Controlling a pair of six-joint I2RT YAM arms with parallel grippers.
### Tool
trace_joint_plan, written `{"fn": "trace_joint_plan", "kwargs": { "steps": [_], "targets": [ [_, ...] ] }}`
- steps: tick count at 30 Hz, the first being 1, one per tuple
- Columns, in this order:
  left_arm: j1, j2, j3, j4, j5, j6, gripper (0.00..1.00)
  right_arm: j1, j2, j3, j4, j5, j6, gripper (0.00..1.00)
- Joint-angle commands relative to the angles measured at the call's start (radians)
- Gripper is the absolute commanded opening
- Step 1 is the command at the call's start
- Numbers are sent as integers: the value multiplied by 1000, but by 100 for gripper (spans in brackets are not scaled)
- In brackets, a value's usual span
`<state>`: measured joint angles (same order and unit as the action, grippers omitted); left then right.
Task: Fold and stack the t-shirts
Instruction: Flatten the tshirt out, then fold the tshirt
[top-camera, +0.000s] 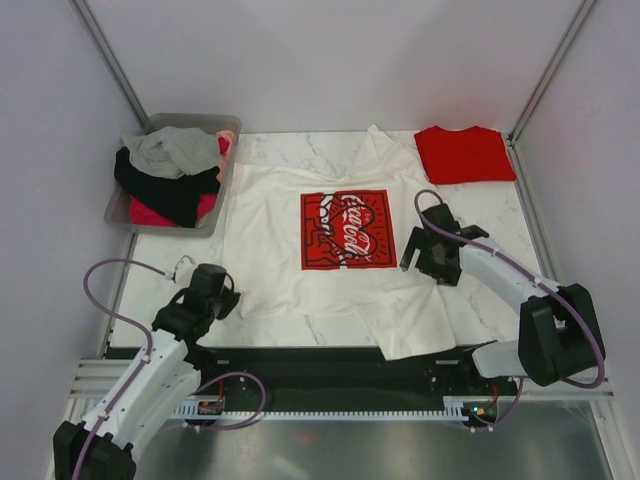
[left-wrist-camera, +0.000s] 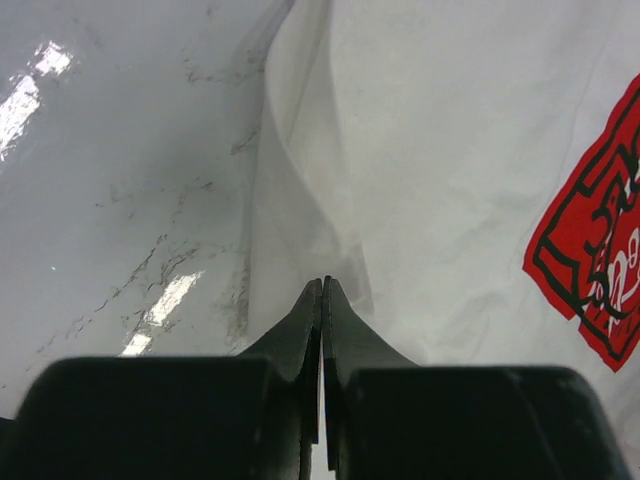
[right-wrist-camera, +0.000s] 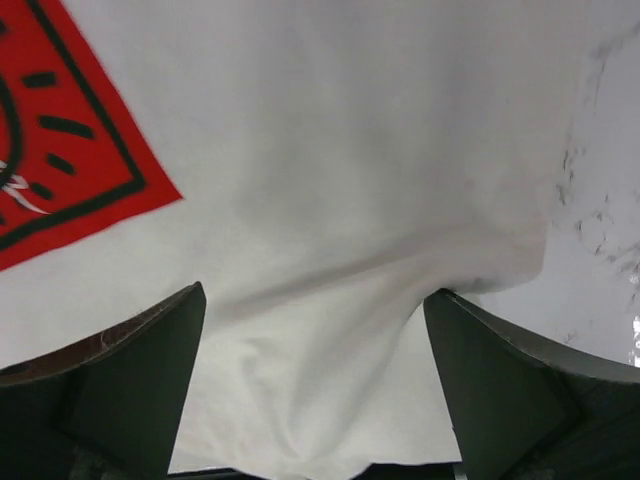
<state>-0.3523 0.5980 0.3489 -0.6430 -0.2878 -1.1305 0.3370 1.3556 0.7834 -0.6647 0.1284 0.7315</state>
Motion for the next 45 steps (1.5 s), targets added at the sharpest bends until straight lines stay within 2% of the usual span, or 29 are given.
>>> {"fn": "trace_joint_plan", "kwargs": {
  "steps": [1, 5, 8, 13, 16, 17, 18, 21, 25, 29, 30, 33, 34, 36, 37, 40, 45],
  "targets": [
    [10, 6, 59, 88, -39, 63, 2, -12, -30, 122, -19, 27, -116, 98],
    [12, -33, 35, 112, -22, 69, 2, -12, -279, 45, -67, 48, -44, 98],
    [10, -44, 9, 137, 5, 63, 2, -12, -419, -74, -98, -2, 58, 97],
    [12, -23, -2, 163, 41, 60, 2, 16, -550, -245, -105, -58, 163, 91],
    [10, -23, -5, 167, 52, 58, 2, 95, -546, -263, -119, -30, 209, 90],
    [10, -27, -5, 167, 58, 57, 2, 126, -518, -262, -130, 21, 227, 90],
    [10, -30, -8, 167, 61, 57, 2, 187, -503, -263, -136, 39, 241, 90],
    [10, -46, -20, 166, 68, 48, 2, 282, -448, -295, -95, 65, 302, 88],
    [10, -60, -30, 167, 81, 47, 2, 323, -388, -378, 19, 45, 344, 77],
    [10, -73, -44, 167, 93, 49, 2, 359, -345, -369, 30, 96, 367, 72],
    [10, -75, -51, 170, 95, 48, 2, 362, -339, -363, 43, 100, 361, 69],
    [10, -70, -51, 186, 87, 54, 2, 362, -290, -348, 85, 105, 344, 45],
    [10, -66, -45, 189, 82, 61, 2, 362, -273, -340, 92, 106, 330, 27],
    [10, -67, -15, 183, 78, 103, 2, 361, -243, -316, 91, 111, 322, 7],
    [10, -72, -2, 175, 75, 112, 2, 361, -246, -308, 83, 115, 324, 0],
    [10, -138, 44, 88, 41, 100, 2, 367, -334, -277, -1, 154, 344, 0],
    [12, -317, 82, -70, 7, 2, 2, 375, -596, -198, -226, 224, 422, 0]
  ]
}}
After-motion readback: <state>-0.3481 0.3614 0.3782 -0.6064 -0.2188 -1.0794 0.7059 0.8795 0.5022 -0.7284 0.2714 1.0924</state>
